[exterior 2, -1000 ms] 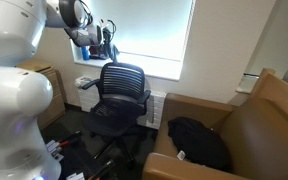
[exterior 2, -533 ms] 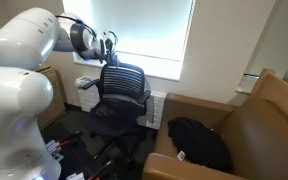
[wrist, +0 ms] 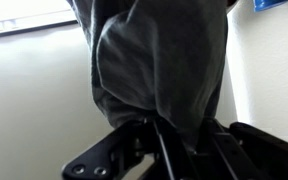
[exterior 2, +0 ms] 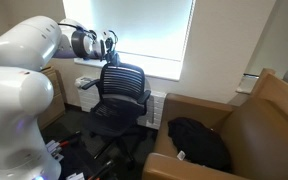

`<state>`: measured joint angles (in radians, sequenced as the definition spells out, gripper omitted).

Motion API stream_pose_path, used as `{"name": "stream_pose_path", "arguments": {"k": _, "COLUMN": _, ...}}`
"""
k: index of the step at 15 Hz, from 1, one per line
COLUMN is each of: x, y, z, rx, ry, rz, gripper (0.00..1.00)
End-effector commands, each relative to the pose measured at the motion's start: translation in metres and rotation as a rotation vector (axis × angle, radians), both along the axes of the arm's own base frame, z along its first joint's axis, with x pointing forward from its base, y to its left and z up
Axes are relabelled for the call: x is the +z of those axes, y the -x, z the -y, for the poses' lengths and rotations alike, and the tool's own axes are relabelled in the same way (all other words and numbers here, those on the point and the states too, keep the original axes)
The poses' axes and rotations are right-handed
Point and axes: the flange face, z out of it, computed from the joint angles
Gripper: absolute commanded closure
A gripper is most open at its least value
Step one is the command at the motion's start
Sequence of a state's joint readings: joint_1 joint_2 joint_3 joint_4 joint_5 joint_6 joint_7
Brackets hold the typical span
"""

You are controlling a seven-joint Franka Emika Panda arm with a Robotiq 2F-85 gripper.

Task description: Hang the blue t-shirt on the backrest of the chair

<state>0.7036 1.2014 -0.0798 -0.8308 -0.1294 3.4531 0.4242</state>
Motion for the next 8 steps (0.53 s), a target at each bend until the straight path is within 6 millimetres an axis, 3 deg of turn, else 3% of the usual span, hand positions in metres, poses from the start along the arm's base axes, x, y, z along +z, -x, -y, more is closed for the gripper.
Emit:
{"name": "stream_pose_path", "arguments": {"k": 1, "x": -0.004, "y": -0.021, "z": 0.022, "rx": -0.052, "ry": -0.034, "rz": 0.084, "gripper": 0.95}}
{"name": "stream_pose_path", "arguments": {"k": 5, "x": -0.009, "y": -0.046, "z": 0.058, "rx": -0.140, "ry": -0.058, "rz": 0.100, "gripper": 0.95}}
{"name": "stream_pose_path", "arguments": {"k": 8, "x": -0.027, "y": -0.056, "z": 0.067, "rx": -0.188, "ry": -0.034, "rz": 0.031, "gripper": 0.95}}
